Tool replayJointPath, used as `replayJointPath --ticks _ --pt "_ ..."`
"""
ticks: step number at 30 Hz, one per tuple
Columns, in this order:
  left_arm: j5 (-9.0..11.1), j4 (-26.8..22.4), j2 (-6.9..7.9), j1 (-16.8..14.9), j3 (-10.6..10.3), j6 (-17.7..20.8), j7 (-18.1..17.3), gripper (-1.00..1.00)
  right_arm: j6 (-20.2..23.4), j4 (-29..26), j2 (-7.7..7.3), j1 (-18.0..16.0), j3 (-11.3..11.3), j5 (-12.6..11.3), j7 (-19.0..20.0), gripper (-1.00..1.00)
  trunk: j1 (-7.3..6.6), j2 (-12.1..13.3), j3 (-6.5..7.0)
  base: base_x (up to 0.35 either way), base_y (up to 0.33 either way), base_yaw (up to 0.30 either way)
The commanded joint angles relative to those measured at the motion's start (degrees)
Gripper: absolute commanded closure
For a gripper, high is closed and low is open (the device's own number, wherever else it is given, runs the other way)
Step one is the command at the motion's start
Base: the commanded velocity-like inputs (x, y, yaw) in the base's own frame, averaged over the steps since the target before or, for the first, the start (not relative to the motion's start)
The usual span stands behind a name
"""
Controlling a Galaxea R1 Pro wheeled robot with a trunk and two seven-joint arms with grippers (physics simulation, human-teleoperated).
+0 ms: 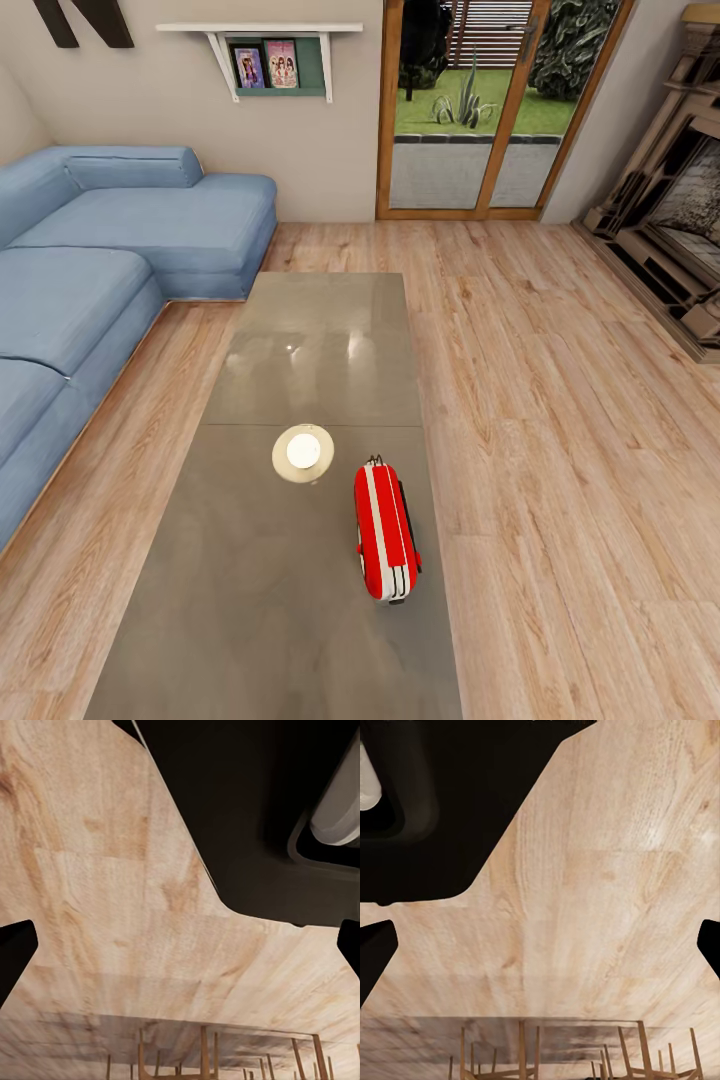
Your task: Turn on the radio receiver that's on the table in the living room.
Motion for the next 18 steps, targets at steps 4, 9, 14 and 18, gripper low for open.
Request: replayJointPath --ticks 4,9,14,18 --pt "-0.03 -0.62 -0.05 0.00 -0.16 0.03 0.00 -1.00 0.54 -0.58 -0.54 -0.05 -0.07 0.27 0.31 -1.00 0.00 0.00 0.00 0.000 0.000 0.000" --pt "-0.01 -23.38 0.57 0.00 -0.16 6.11 -0.20 -1.00 16.41 -25.01 -4.36 -0.25 -0.39 0.12 -0.11 -1.00 0.00 0.00 0.00 0.000 0.000 0.000" --pt "-0.15 -48.98 1.66 0.00 -0.11 19.21 -0.15 -1.00 29.18 -51.20 -6.93 -0.66 -0.75 0.08 -0.81 -1.00 0.00 0.00 0.00 0.000 0.000 0.000" --pt "-0.12 -63.15 2.27 0.00 -0.06 25.42 -0.23 -1.00 34.52 -62.25 -7.00 -2.94 -0.80 0.22 -1.33 -1.00 0.00 0.00 0.00 0.000 0.000 0.000"
